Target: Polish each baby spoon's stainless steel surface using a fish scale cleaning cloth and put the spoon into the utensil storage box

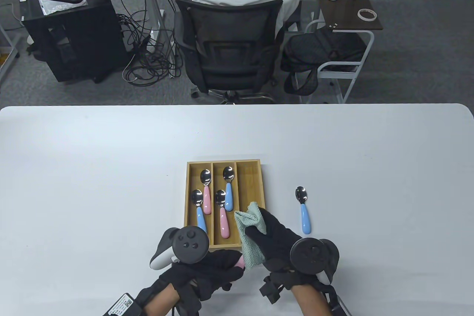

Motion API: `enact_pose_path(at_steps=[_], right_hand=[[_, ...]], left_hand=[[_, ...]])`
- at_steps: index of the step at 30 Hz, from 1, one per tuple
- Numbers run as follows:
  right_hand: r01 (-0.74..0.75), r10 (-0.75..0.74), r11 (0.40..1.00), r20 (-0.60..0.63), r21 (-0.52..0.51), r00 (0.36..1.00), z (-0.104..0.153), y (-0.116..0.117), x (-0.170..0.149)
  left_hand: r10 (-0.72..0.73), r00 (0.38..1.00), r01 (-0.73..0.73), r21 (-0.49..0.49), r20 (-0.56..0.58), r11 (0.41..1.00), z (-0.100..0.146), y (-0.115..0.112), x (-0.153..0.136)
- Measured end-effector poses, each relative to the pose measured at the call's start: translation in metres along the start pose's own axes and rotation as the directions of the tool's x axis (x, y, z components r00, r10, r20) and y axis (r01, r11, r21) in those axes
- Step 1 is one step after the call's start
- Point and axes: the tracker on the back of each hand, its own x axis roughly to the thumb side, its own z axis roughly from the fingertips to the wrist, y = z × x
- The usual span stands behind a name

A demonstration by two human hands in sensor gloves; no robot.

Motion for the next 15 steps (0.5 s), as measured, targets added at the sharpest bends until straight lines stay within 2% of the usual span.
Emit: enact_pose_path(at_steps=[2,4,6,8,9,10,12,15], right_hand=[[-0.051,0.045,0.995,-0.063,-0.086,0.997,-0.001,-0.013,-0.007],[-0.031,0.009,0.985,-0.13,-0.168,0.992,-0.003,-0.031,-0.02],[0.073,-0.126,0.968,-0.214,-0.241,0.969,-0.001,-0.046,-0.037],[0.257,-0.345,0.914,-0.268,-0.313,0.899,0.003,-0.058,-0.053],[0.359,-0.465,0.864,-0.289,-0.353,0.837,0.005,-0.062,-0.06],[0.43,-0.547,0.819,-0.292,-0.38,0.784,0.005,-0.064,-0.064],[0.465,-0.59,0.79,-0.293,-0.399,0.752,0.005,-0.065,-0.067],[0.406,-0.52,0.834,-0.289,-0.373,0.804,0.004,-0.064,-0.066]], left_hand=[[0.062,0.998,-0.062,-0.054,-0.008,0.997,0.0,-0.001,-0.001],[0.079,0.997,-0.08,-0.034,-0.01,0.996,0.0,0.002,-0.003],[0.133,0.991,-0.132,0.041,-0.018,0.99,-0.001,0.01,-0.005],[0.242,0.969,-0.238,0.091,-0.043,0.967,-0.009,0.025,-0.005],[0.265,0.962,-0.253,0.14,-0.072,0.957,-0.015,0.035,-0.003],[0.238,0.964,-0.213,0.196,-0.115,0.957,-0.021,0.046,0.0],[0.152,0.965,-0.091,0.266,-0.215,0.96,-0.035,0.064,0.002],[0.159,0.935,-0.062,0.295,-0.317,0.953,-0.058,0.077,-0.003]])
